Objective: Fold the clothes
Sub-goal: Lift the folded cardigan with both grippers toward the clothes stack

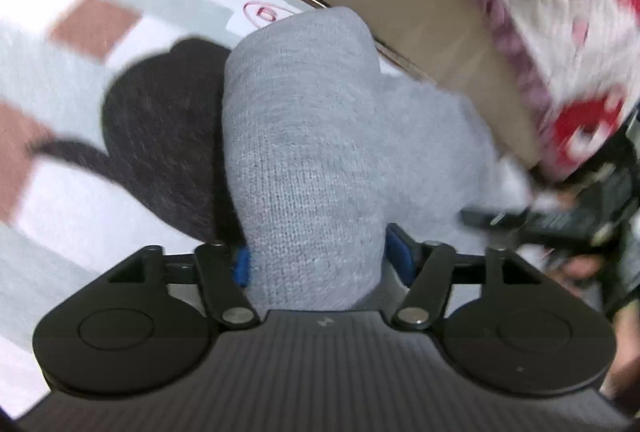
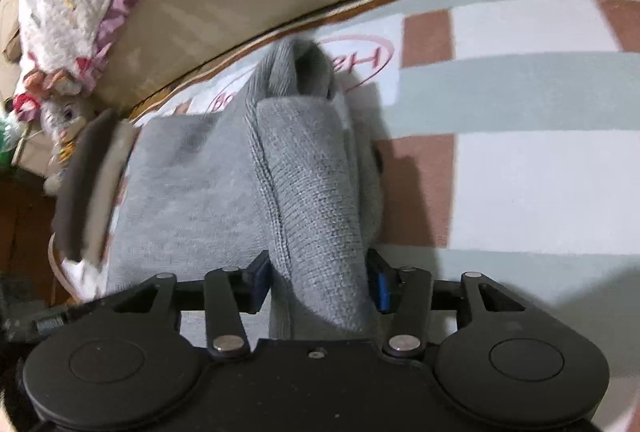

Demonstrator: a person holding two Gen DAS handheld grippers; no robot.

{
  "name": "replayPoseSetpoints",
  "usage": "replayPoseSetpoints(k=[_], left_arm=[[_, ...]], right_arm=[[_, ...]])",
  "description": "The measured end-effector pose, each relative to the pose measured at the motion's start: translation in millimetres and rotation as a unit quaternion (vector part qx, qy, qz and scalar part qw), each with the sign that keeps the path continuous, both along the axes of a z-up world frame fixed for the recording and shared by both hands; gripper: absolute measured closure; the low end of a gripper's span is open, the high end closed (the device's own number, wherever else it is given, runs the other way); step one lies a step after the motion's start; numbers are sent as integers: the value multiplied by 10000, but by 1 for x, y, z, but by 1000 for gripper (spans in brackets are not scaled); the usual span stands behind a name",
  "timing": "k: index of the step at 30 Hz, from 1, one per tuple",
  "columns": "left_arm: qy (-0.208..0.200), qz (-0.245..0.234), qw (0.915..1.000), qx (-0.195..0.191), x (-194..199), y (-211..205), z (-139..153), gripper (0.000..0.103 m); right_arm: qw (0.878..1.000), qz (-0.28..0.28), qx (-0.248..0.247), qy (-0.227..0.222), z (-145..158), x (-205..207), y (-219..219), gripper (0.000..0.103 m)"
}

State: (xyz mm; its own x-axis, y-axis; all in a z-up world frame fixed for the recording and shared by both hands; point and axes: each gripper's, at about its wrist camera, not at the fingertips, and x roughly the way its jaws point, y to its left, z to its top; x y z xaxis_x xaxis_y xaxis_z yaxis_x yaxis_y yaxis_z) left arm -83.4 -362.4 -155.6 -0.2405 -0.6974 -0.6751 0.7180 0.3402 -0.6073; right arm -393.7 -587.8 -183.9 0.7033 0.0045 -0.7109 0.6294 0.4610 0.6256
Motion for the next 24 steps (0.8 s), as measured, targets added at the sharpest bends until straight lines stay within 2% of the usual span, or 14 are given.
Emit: replayPoseSetpoints(k=[2, 5, 7, 8, 10, 11, 12, 13, 14, 16, 18, 20, 21, 24], left_arm=[[270, 13, 9996, -39, 7, -2, -10, 36], [335, -79, 9994, -34, 8, -13, -18, 30], [227, -149, 9996, -47, 4, -18, -21, 25], [126, -181, 9997, -68, 2, -19, -19, 25], [-128, -226, 9996, -113, -3, -19, -12, 27], [-255, -249, 9993, -135, -5, -18, -8, 34], [-382, -271, 9988, -157, -8, -18, -5, 46], [-508, -294, 9981, -179, -10, -18, -1, 51], [-655, -311, 9971, -221, -14, -17, 6, 52], [-1104, -333, 9927, -348, -25, -15, 28, 53], [-1844, -327, 9811, -492, -40, -13, 49, 52], [-2264, -323, 9724, -454, -45, -20, 54, 51], [-2290, -321, 9721, -384, -44, -25, 52, 50], [-1637, -182, 9863, -30, -25, -34, 28, 46]], right_arm=[[9995, 47, 245, -193, -8, 1, -4, 44], [9988, 97, 329, -353, -14, 3, -7, 42], [9984, 58, 341, -437, -15, 6, -8, 37], [9983, 26, 333, -487, -15, 8, -8, 32], [9993, 56, 71, -371, -9, 18, -2, 31], [9995, 82, -90, -286, -5, 23, 1, 36], [9989, 155, -343, -294, 4, 27, 7, 47], [9968, 259, -656, -362, 17, 30, 16, 58], [9937, 362, -969, -430, 29, 32, 24, 63], [9847, 515, -1543, -625, 53, 35, 40, 67], [9758, 534, -1935, -872, 71, 35, 51, 67], [9749, 487, -2059, -688, 67, 39, 47, 67], [9771, 436, -2025, -493, 60, 42, 42, 67], [9860, 144, -1653, -169, 37, 41, 23, 63]])
